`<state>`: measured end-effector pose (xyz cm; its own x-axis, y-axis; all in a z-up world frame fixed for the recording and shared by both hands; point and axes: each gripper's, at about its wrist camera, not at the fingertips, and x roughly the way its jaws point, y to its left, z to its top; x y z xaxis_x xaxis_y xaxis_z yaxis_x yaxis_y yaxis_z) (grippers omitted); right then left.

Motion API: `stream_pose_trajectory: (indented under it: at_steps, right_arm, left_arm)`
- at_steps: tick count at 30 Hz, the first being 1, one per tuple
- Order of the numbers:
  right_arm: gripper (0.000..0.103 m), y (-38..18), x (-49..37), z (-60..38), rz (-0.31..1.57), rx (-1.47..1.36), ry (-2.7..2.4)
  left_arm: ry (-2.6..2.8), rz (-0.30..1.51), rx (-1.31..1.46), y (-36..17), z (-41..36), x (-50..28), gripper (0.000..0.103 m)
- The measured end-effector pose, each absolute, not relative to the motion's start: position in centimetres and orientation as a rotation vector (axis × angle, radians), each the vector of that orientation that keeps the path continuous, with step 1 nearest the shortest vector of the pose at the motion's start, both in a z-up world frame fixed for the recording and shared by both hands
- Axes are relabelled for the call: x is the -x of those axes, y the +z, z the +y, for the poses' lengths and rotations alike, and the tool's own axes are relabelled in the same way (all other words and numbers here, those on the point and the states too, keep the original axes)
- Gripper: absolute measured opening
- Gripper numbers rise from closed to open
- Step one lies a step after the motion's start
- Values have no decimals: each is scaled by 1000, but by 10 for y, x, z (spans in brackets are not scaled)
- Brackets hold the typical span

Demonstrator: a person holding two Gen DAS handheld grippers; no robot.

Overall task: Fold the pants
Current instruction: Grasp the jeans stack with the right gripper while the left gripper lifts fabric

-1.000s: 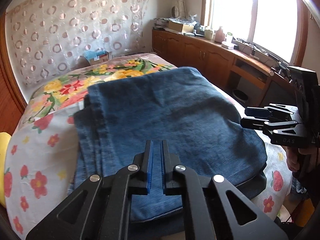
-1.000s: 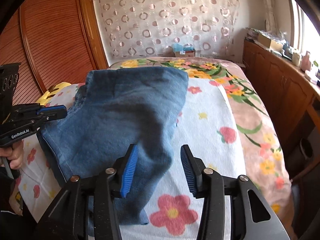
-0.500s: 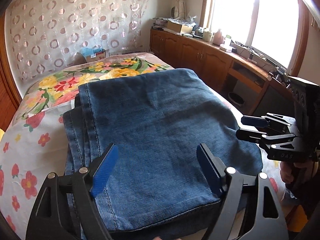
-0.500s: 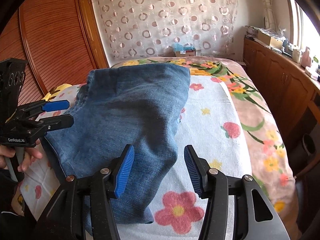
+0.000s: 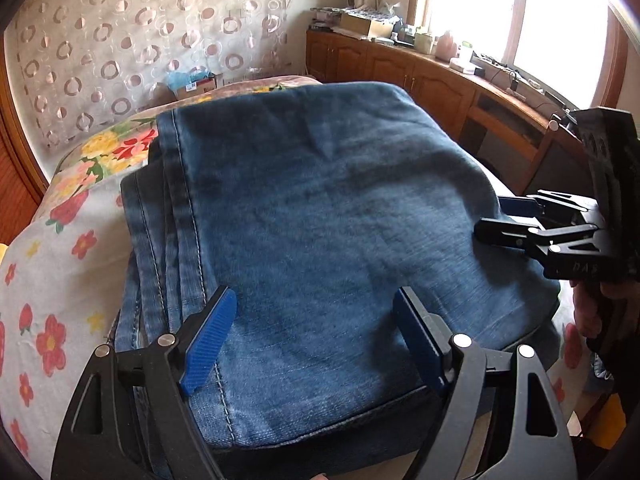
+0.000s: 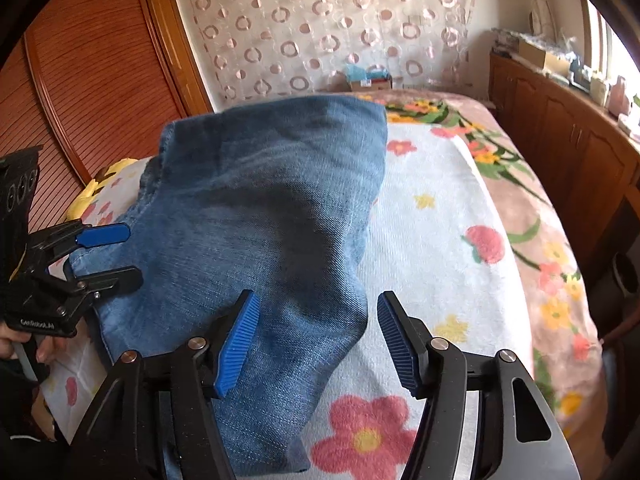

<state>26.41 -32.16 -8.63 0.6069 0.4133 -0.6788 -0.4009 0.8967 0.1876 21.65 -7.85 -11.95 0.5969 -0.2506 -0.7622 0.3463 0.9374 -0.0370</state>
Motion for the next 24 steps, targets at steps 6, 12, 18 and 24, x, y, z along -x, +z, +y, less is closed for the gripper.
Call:
stream_pose_trajectory:
  at_steps: [6,12,18,24]
  right_arm:
    - [63,-86,-274,-326,802,-55,478]
    - [37,-91,-276,-320,827,-103,535]
    - [9,-60,-270,-321,746,-141,589]
    - [8,-7,-260,-290,631,-89,640]
  left_arm:
    - [-351,864,-130,-122,-80,-215,81]
    - [-365,857,-118,-123,-78,-214,81]
    - [-373,847,-74,-111,-62,-209,81]
    - [-317,787,-28,-86,-26,-198,81]
